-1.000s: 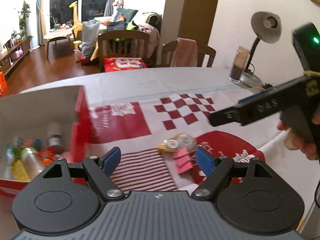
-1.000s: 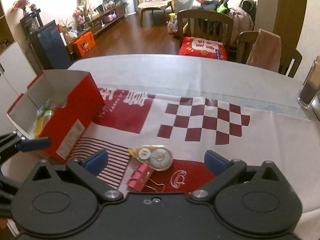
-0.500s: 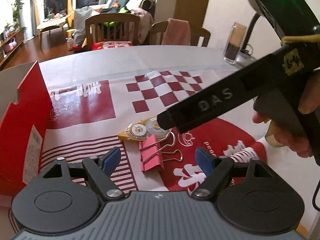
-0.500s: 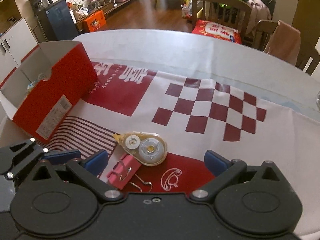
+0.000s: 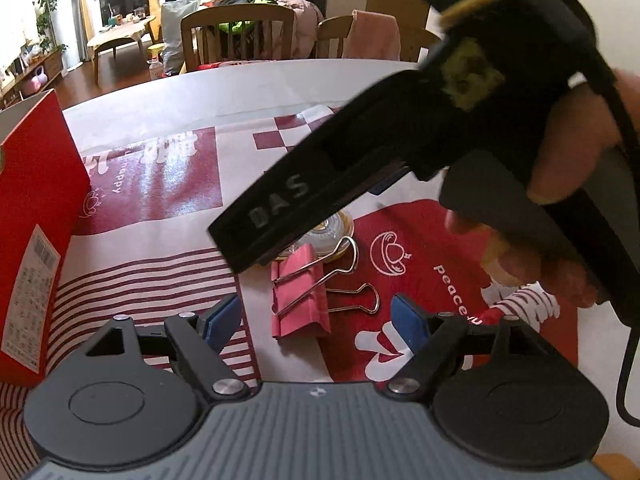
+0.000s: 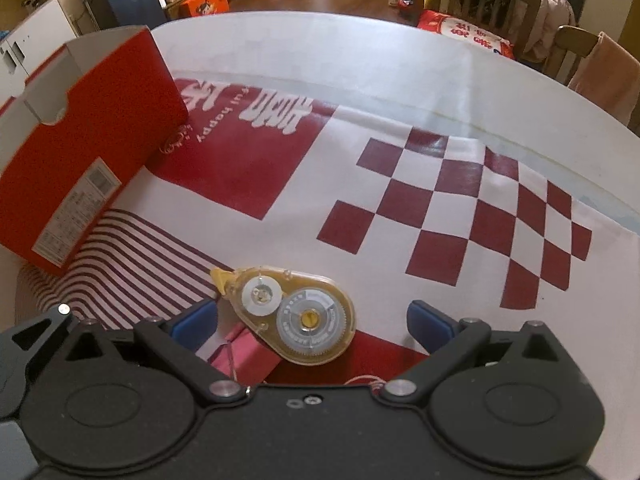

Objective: Organize rigid objects
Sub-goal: 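Grasp the pink binder clip with the left gripper while the right gripper grasps the yellow tape roller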

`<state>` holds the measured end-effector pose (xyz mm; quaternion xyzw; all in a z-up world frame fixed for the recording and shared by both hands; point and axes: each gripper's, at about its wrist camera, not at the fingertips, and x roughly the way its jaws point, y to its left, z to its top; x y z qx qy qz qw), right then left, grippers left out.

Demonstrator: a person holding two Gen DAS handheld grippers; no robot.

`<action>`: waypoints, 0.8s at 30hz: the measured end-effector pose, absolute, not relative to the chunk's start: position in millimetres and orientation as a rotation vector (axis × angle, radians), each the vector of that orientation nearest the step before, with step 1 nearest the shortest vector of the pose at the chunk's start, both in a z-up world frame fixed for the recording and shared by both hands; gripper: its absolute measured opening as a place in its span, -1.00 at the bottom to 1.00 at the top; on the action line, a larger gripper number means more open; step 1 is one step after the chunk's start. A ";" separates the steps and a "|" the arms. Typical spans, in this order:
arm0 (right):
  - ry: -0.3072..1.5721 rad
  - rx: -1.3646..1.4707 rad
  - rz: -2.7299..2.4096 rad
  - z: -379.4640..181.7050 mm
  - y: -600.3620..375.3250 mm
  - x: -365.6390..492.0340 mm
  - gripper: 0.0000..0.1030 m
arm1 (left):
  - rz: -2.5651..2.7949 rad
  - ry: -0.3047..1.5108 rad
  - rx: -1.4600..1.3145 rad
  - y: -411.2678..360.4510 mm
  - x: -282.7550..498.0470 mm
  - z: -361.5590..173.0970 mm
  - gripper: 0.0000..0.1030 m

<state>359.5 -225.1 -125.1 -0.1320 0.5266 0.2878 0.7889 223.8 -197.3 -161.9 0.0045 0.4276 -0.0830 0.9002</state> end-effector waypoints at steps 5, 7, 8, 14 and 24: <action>1.135 -0.299 0.619 -129.3 -220.0 359.8 0.79 | -0.152 0.893 0.018 -197.1 229.7 -168.9 0.58; 1.132 -0.305 0.620 -129.2 -218.0 359.8 0.75 | -0.142 0.893 0.023 -196.7 231.9 -170.4 0.42; 1.132 -0.308 0.621 -129.2 -216.8 359.6 0.70 | -0.139 0.893 0.027 -197.7 231.9 -170.2 0.40; 1.119 -0.319 0.612 -126.0 -211.5 355.5 0.34 | -0.147 0.883 0.042 -203.1 232.5 -167.8 0.05; 1.116 -0.221 0.555 -118.0 -231.1 357.3 0.27 | -0.140 0.887 0.059 -201.7 231.3 -164.6 -0.39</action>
